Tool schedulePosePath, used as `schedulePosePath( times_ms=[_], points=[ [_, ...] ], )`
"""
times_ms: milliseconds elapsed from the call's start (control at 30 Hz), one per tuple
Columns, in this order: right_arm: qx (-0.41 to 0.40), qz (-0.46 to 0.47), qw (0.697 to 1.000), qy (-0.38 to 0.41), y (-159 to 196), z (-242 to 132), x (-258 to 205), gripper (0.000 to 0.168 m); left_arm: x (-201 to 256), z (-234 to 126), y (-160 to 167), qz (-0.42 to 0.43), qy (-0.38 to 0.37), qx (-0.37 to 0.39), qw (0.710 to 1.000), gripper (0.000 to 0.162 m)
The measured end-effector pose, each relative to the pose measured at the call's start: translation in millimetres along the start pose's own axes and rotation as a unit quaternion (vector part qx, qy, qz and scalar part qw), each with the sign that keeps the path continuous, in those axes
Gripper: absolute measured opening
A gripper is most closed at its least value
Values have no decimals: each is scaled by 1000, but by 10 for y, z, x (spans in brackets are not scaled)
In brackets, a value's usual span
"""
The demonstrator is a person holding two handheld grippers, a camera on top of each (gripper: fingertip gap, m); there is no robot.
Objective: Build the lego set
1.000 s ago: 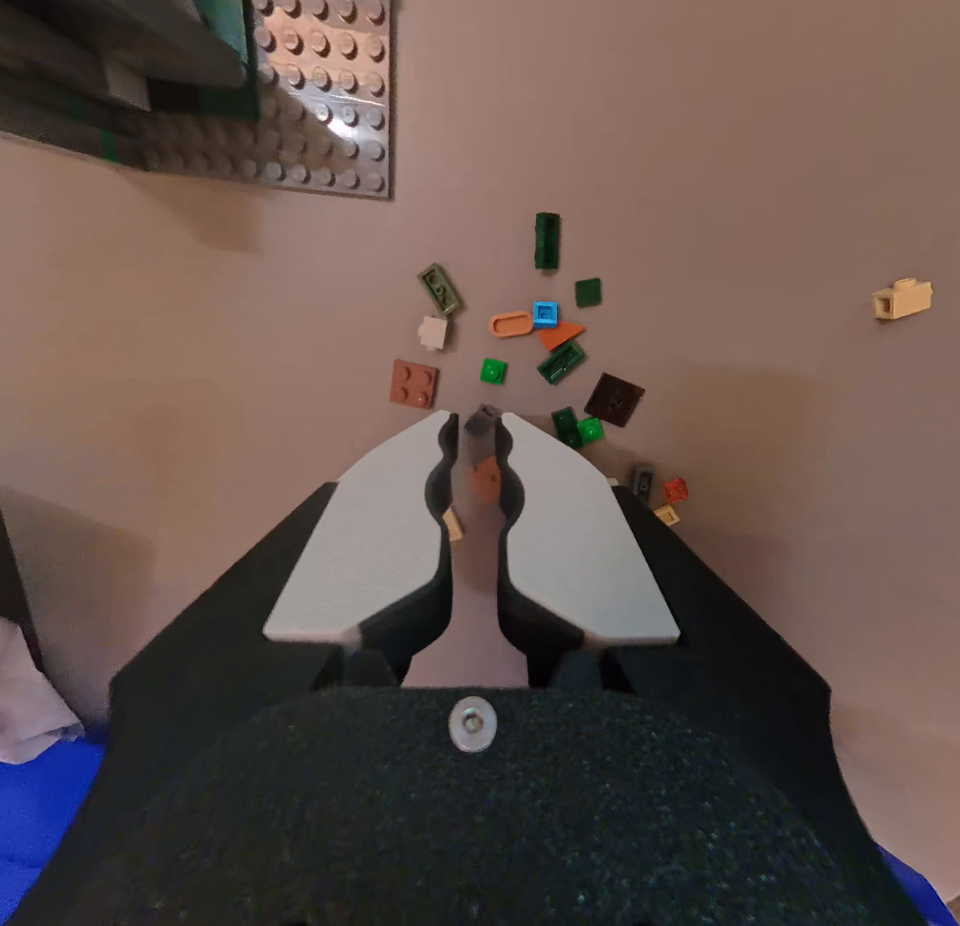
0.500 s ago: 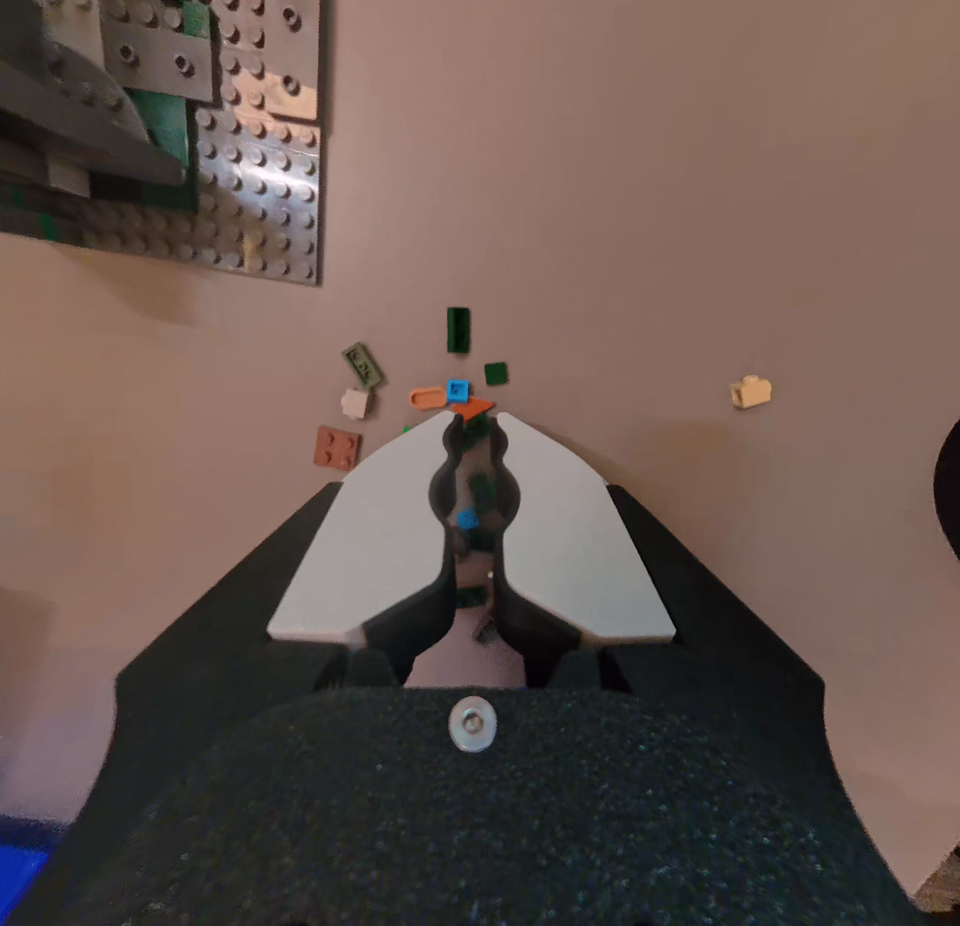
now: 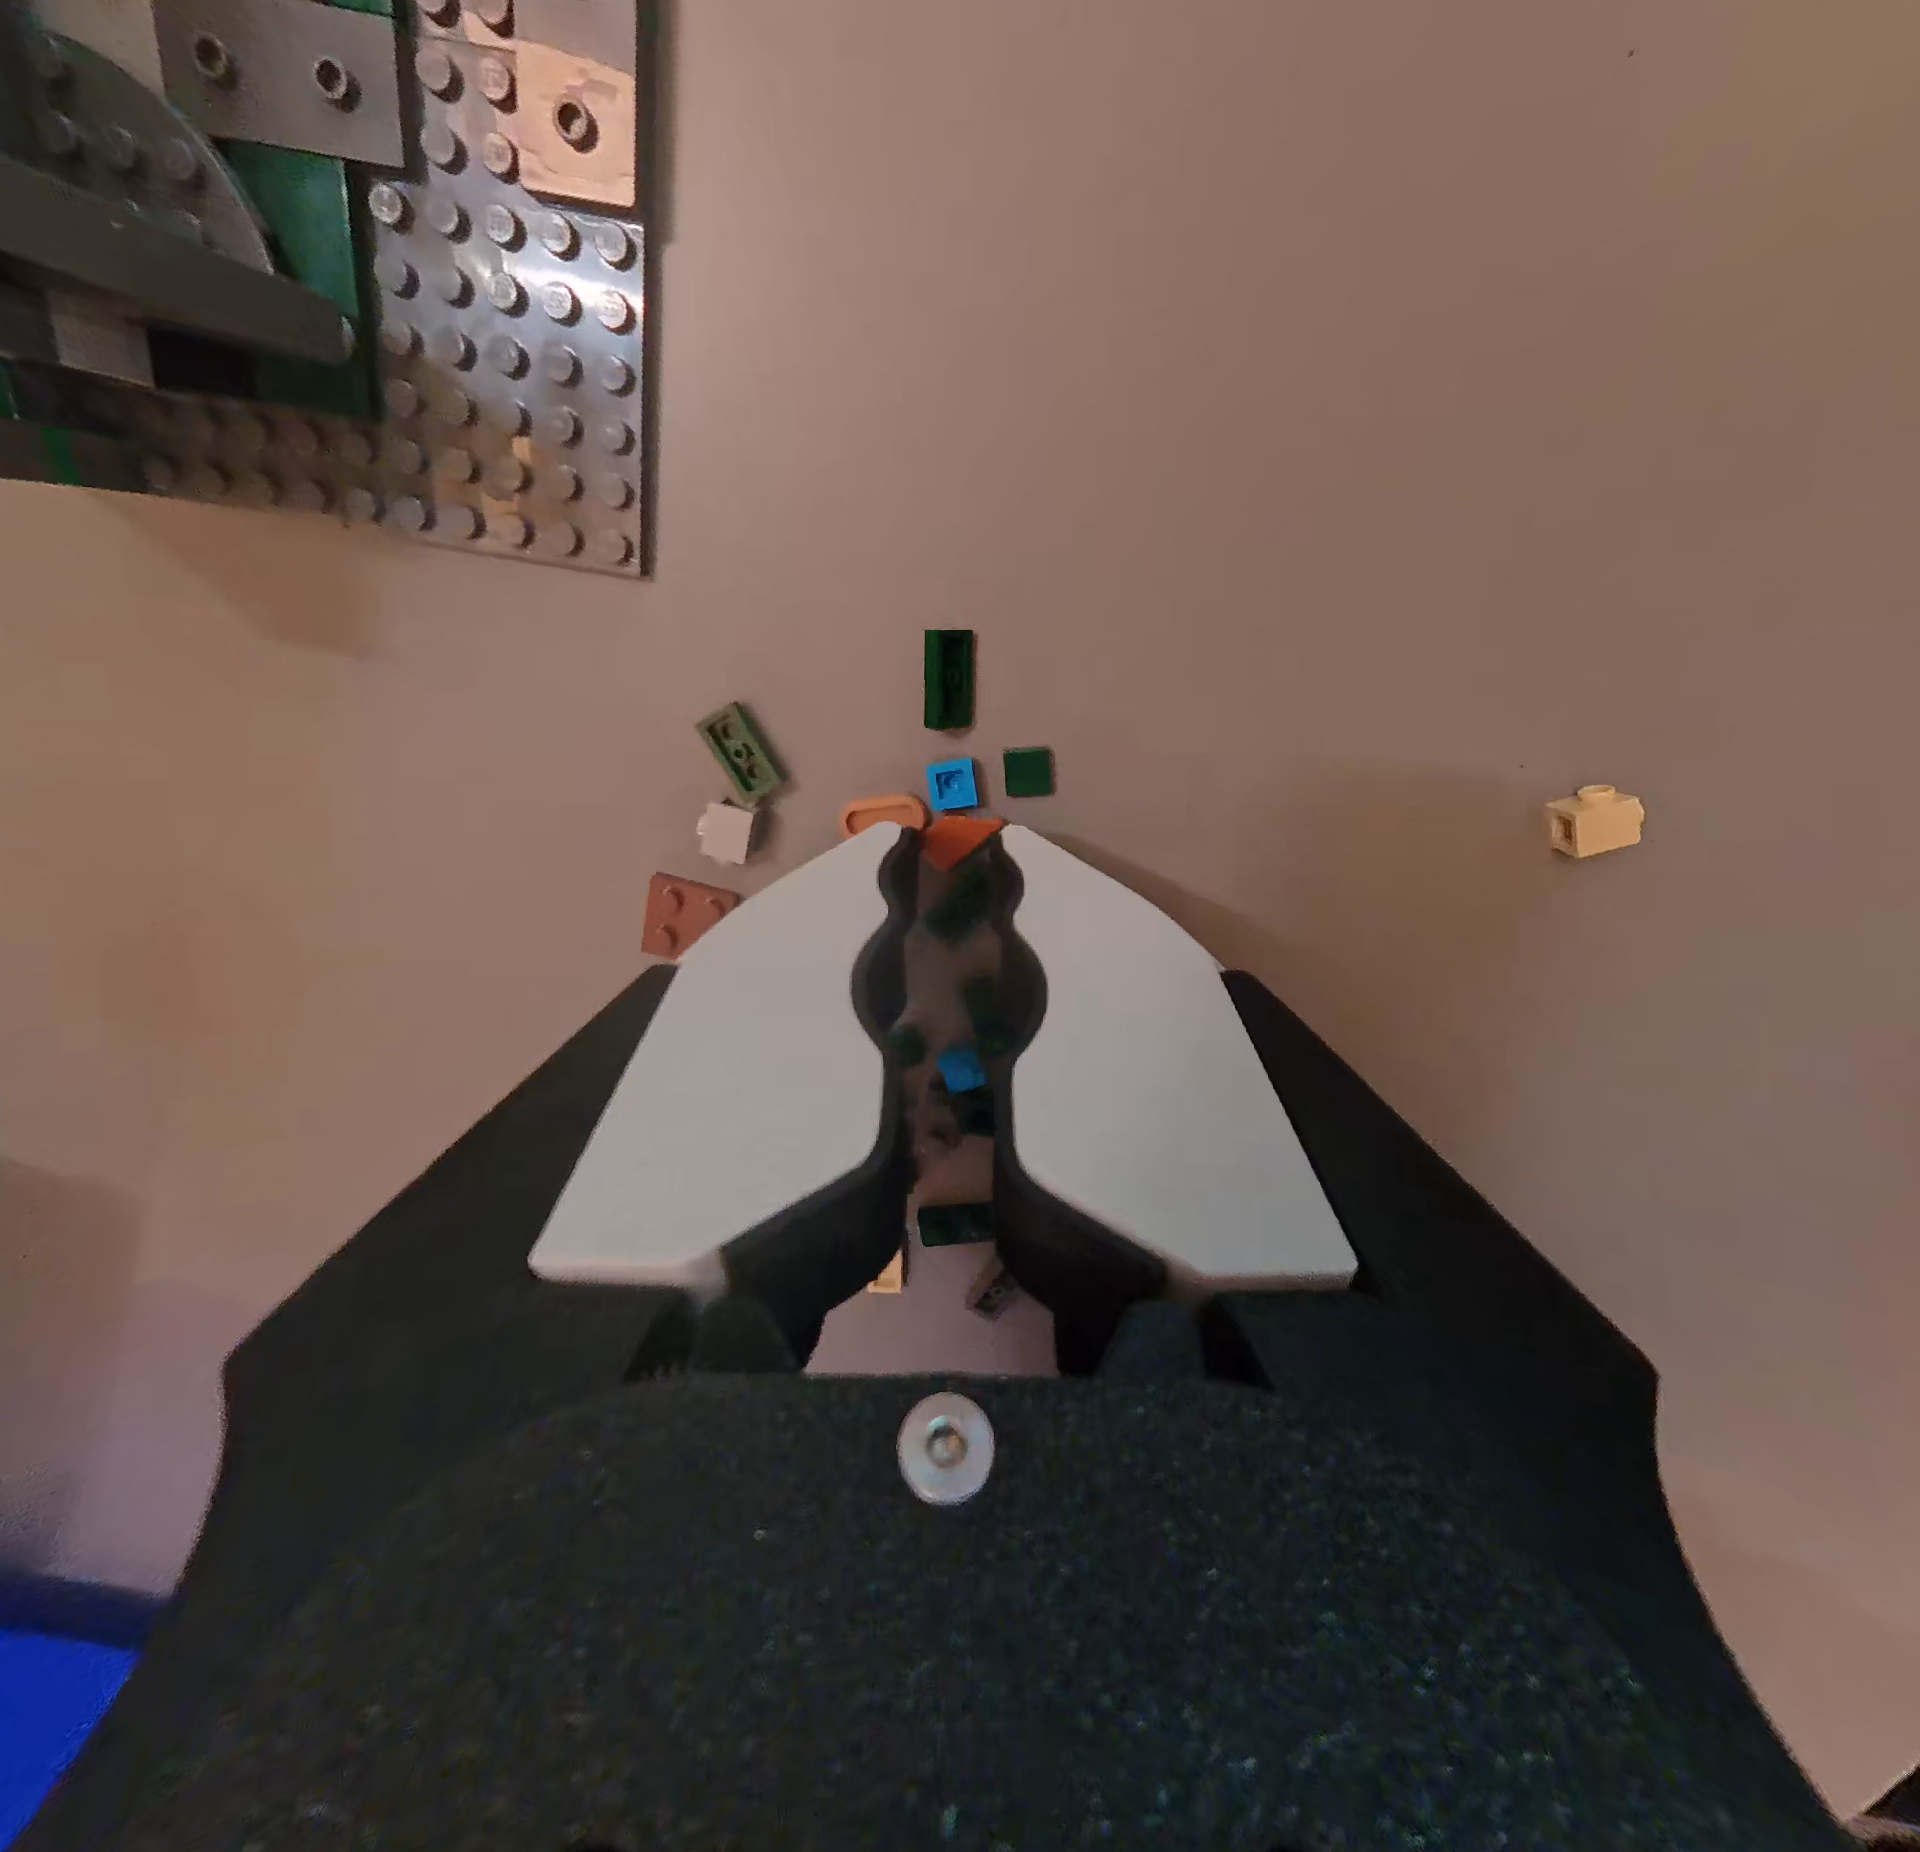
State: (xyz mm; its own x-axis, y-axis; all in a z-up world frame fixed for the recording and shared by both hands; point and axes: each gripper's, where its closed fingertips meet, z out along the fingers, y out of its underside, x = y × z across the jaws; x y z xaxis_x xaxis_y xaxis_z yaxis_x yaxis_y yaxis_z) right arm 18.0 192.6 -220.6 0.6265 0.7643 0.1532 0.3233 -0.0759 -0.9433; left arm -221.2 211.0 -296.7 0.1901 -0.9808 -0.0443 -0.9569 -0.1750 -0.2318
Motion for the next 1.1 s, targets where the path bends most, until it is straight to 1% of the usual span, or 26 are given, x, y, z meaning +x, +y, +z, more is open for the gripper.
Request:
schedulePosePath(
  times_ms=[133,167,300,400,467,567,700,933,1033,1100],
  points=[
    [-1,0,1000,1,4,-1,6,0,-4,0,-6,10,-9,4,1000,7],
    [0,0,1000,1,3,-2,6,0,3,-7,-13,14,-11,8,1000,0],
    [0,0,1000,1,2,0,2,0,36,-37,-34,23,-27,17,999,0],
    [-3,1,1000,0,16,7,-7,0,44,-67,3,32,-39,8,999,0],
    [-3,-1,1000,-1,12,8,-15,0,36,-64,14,44,-47,6,998,9],
    [-3,-6,1000,-1,4,5,-27,0,17,-35,13,54,-51,6,997,13],
    [-6,-4,1000,0,20,7,-22,0,-5,-2,30,51,-38,-3,998,13],
    [-11,-6,1000,-4,46,21,-26,0,-13,18,-36,50,-8,15,999,12],
    [-11,-2,1000,-3,52,18,-5,0,34,24,-34,57,18,8,998,10],
    [-11,1,1000,-4,59,21,6,0,44,26,-48,68,22,7,997,11]
  ],
)
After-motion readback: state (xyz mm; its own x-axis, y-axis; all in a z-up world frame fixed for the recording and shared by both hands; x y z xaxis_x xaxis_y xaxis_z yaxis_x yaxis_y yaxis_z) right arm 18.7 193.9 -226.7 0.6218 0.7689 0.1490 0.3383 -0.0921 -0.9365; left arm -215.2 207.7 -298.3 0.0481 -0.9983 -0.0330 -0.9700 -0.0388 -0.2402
